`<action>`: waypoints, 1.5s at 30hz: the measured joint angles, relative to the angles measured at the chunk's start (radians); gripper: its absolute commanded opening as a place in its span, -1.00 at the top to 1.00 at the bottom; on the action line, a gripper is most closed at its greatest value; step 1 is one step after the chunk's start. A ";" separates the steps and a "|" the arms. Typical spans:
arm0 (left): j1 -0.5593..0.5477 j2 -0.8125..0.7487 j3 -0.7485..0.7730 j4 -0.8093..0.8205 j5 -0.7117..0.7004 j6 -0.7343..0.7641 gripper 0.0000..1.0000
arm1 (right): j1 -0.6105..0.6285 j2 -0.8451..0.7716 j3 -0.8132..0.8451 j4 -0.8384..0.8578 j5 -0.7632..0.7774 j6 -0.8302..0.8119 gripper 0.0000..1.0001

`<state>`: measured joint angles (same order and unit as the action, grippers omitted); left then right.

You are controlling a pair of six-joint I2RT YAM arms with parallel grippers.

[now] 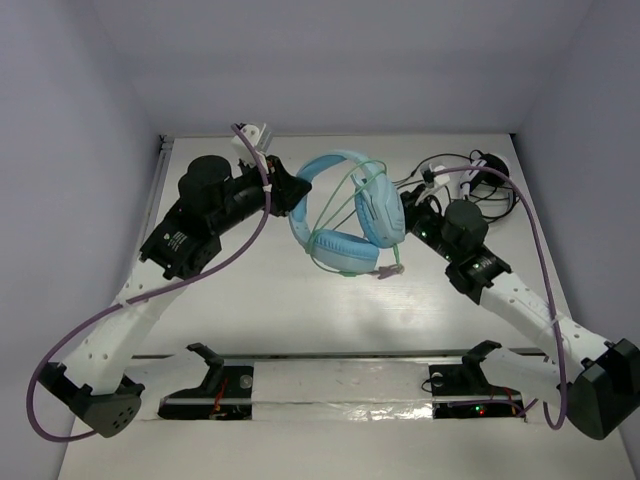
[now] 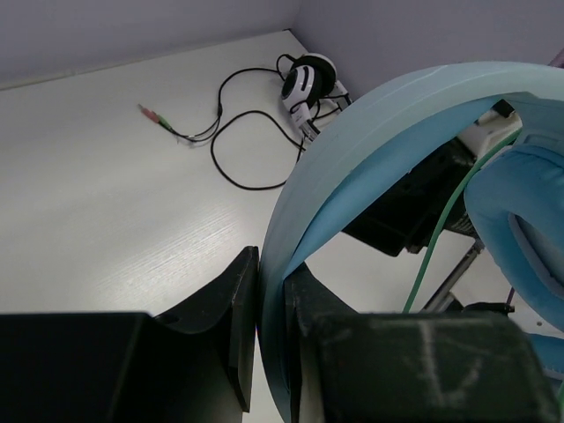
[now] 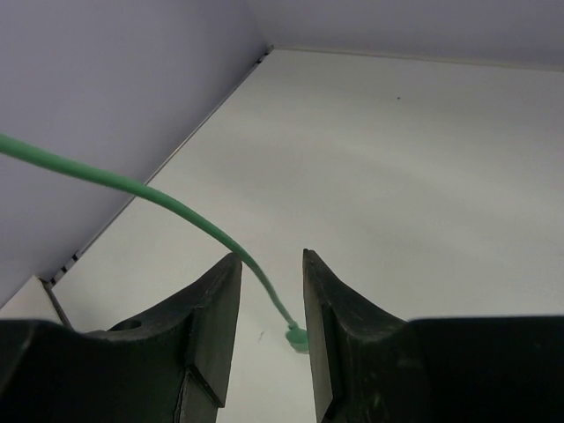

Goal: Wrap the headphones

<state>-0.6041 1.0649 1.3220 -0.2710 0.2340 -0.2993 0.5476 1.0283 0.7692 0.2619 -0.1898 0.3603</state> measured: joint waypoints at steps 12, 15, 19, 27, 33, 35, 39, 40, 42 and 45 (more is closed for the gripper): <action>0.000 0.022 0.021 0.002 0.003 -0.033 1.00 | -0.008 0.061 -0.097 0.140 -0.129 0.058 0.26; 0.000 0.035 0.021 0.003 0.003 -0.041 1.00 | -0.010 0.093 -0.122 0.177 -0.154 0.077 0.42; 0.000 0.049 0.021 0.006 -0.002 -0.054 1.00 | -0.011 0.106 -0.150 0.206 -0.170 0.102 0.40; 0.004 0.059 0.021 0.056 -0.031 -0.084 1.00 | -0.011 0.102 -0.220 0.248 -0.191 0.175 0.74; 0.016 0.066 -0.048 0.144 -0.093 -0.138 1.00 | -0.011 0.055 -0.262 0.245 -0.206 0.245 0.82; 0.024 0.066 -0.086 0.181 -0.122 -0.164 1.00 | -0.011 0.039 -0.268 0.243 -0.212 0.278 0.82; 0.036 0.065 -0.197 0.275 -0.216 -0.216 1.00 | -0.011 0.020 -0.290 0.245 -0.245 0.364 0.82; 0.037 0.065 -0.225 0.292 -0.243 -0.225 1.00 | -0.011 0.018 -0.296 0.245 -0.254 0.386 0.81; 0.037 0.066 -0.275 0.316 -0.289 -0.240 1.00 | -0.011 0.018 -0.309 0.245 -0.275 0.433 0.81; 0.038 0.069 -0.335 0.349 -0.352 -0.252 1.00 | -0.011 0.019 -0.325 0.245 -0.306 0.487 0.74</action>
<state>-0.5663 1.1336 0.9867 0.0780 -0.1181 -0.5510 0.5369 1.0470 0.4446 0.5072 -0.4957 0.8474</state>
